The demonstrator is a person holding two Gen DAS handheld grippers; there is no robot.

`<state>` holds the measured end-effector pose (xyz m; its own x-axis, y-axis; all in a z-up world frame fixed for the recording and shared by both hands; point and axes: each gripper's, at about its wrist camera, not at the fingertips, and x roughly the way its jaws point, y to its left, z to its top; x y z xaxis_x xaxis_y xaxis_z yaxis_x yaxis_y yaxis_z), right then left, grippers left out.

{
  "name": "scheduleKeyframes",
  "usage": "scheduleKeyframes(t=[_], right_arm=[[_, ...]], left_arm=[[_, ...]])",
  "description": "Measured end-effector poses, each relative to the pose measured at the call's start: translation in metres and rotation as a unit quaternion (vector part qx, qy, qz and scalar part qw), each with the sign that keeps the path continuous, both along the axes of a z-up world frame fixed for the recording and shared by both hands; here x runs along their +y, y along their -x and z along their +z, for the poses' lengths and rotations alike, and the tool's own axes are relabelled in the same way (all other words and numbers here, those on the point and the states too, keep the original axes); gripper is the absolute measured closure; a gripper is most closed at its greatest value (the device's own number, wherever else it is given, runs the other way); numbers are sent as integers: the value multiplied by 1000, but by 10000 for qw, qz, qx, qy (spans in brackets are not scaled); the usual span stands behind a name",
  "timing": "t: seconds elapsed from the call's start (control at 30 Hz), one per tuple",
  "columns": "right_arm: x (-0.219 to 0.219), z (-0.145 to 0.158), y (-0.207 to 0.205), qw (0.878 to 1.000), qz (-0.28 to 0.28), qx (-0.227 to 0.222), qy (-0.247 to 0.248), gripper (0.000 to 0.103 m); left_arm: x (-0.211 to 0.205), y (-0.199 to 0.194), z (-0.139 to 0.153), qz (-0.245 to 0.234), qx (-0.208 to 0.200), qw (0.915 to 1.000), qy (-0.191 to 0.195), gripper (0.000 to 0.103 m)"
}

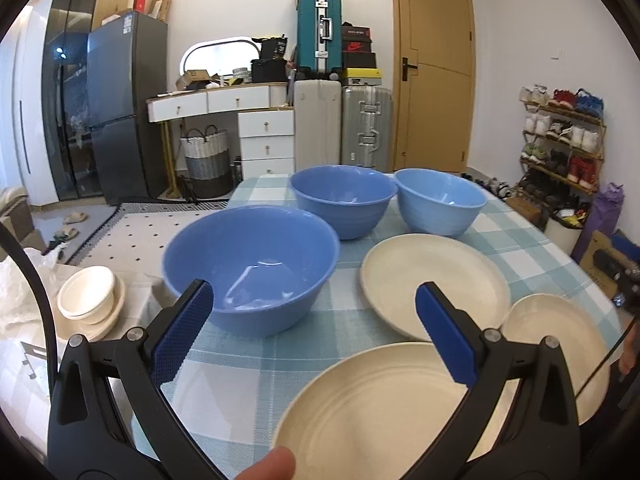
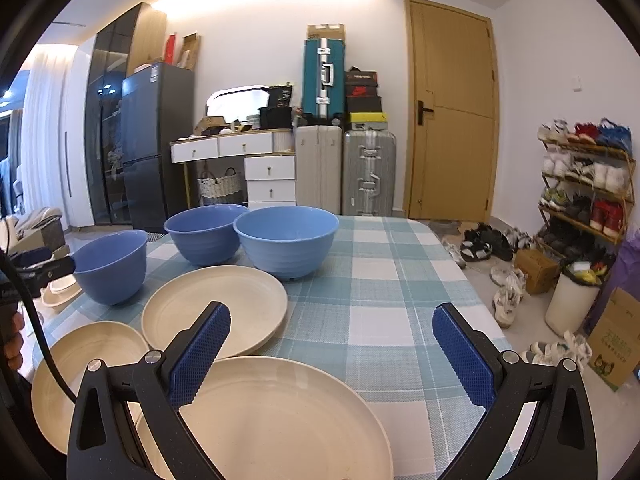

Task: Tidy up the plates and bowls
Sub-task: 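Move both grippers forward toward the rim of the large cream plate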

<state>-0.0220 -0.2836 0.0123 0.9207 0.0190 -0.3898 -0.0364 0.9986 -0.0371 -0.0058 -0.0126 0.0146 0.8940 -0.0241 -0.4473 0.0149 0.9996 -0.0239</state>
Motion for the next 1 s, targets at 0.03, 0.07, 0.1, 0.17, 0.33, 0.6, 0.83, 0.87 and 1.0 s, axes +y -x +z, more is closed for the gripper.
scheduleKeyframes(t=[0.03,0.07,0.1,0.17,0.33,0.6,0.83,0.87,1.0], right_arm=[[2,2,1,10000,71,-10,54,0],[4,4,2,9999,97,-45,118,0],[7,6,4,9998,94,-82,180,0],[8,9,4,9997,121,-53,182,0],[1,17,0,9999,52,69,-118,0],[-7,32,-18,9986,84,418,-318,0],[3,28,-38,9958,152,888,-144,0],[5,28,-41,9948,221,989,-129,0],[12,30,-50,9931,359,1119,-71,0]], left_arm=[[-2,1,3,-49,-1,10000,15,2],[-5,4,6,-86,-37,10000,19,2],[-9,6,9,-153,-55,9999,16,2],[-17,9,12,-273,15,9996,-12,2],[-37,8,23,-437,260,9987,-81,2],[-61,-1,41,-606,566,9961,-306,2],[-73,-28,44,-745,1105,9904,-361,2],[-76,-34,43,-727,1157,9900,-363,2],[-76,-46,40,-752,1354,9874,-323,2]])
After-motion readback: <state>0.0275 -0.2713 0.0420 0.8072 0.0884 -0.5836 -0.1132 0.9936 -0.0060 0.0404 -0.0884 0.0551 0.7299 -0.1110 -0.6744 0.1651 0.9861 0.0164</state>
